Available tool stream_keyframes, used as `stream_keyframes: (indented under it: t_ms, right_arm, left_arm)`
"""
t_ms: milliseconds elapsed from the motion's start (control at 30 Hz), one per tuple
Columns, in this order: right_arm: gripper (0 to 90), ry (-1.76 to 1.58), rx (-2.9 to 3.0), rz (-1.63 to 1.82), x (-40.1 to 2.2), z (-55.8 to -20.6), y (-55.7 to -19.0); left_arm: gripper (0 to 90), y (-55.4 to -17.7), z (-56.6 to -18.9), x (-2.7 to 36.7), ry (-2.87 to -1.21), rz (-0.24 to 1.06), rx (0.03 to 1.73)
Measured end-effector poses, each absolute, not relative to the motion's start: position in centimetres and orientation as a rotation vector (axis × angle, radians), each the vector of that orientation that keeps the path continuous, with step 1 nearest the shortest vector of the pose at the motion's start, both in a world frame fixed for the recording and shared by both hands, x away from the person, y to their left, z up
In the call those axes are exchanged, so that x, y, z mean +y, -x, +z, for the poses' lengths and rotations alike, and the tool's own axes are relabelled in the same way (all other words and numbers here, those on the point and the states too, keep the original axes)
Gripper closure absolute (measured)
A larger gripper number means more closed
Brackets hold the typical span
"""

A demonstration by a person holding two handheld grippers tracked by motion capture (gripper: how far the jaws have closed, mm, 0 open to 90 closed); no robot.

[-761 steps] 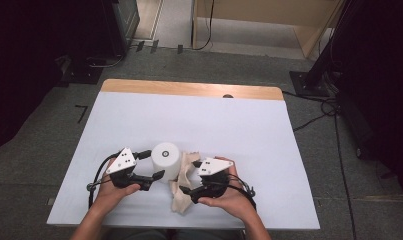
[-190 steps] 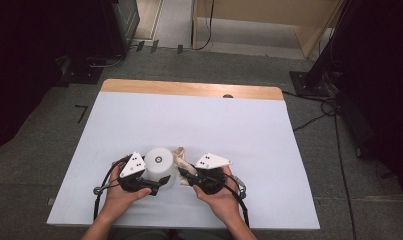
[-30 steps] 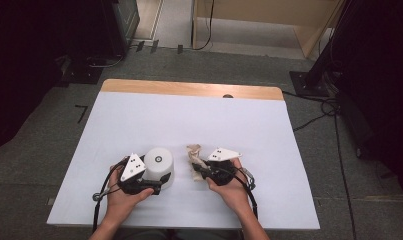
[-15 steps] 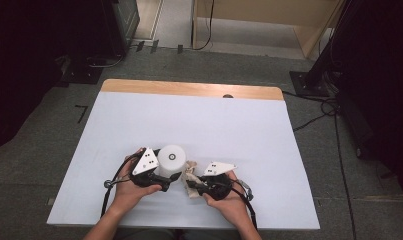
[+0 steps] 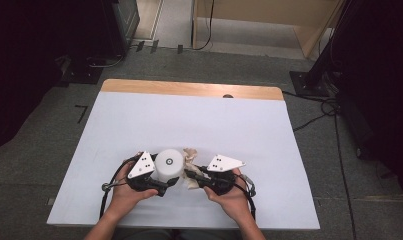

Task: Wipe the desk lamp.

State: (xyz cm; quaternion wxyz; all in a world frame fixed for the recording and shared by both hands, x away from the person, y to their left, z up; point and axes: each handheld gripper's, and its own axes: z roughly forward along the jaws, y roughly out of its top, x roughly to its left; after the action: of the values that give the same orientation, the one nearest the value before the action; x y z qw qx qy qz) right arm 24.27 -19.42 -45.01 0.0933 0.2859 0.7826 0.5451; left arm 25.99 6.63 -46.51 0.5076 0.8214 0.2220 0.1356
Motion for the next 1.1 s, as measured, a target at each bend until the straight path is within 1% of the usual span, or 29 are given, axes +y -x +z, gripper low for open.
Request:
stream_keyframes:
  t_ms: [100,200,300,533,633,800,1000,1100]
  right_arm:
    - [76.7,-0.798,2.295,1.66,-19.5,-43.8,-24.2]
    - [76.7,-0.778,2.299,1.674,-19.4,-43.8,-24.5]
    - [76.6,-0.816,2.322,1.669,-19.5,-44.8,-24.9]
    - [76.6,-0.963,2.498,1.399,-18.5,-48.4,-25.6]
    - [76.6,-0.987,2.52,1.358,-18.3,-49.1,-25.5]
    - [76.7,-0.965,2.458,1.462,-18.9,-47.7,-24.9]
    - [76.7,-0.891,2.32,1.596,-19.9,-44.4,-23.7]
    - [76.7,-0.8,2.306,1.625,-19.7,-42.9,-23.0]
  left_arm:
    - [8.5,-25.7,-46.5,6.8,-1.976,0.327,0.542]
    - [8.5,-25.7,-46.6,6.8,-1.972,0.325,0.556]
    - [8.4,-25.7,-46.7,6.8,-1.971,0.323,0.556]
    - [8.3,-26.0,-46.7,6.7,-1.979,0.304,0.549]
    - [8.2,-26.2,-46.6,6.6,-1.989,0.297,0.535]
    - [8.3,-26.4,-46.5,6.3,-1.989,0.289,0.524]
    - [8.3,-26.2,-46.8,6.0,-1.974,0.303,0.52]
    - [8.3,-26.1,-46.9,6.1,-1.968,0.302,0.522]
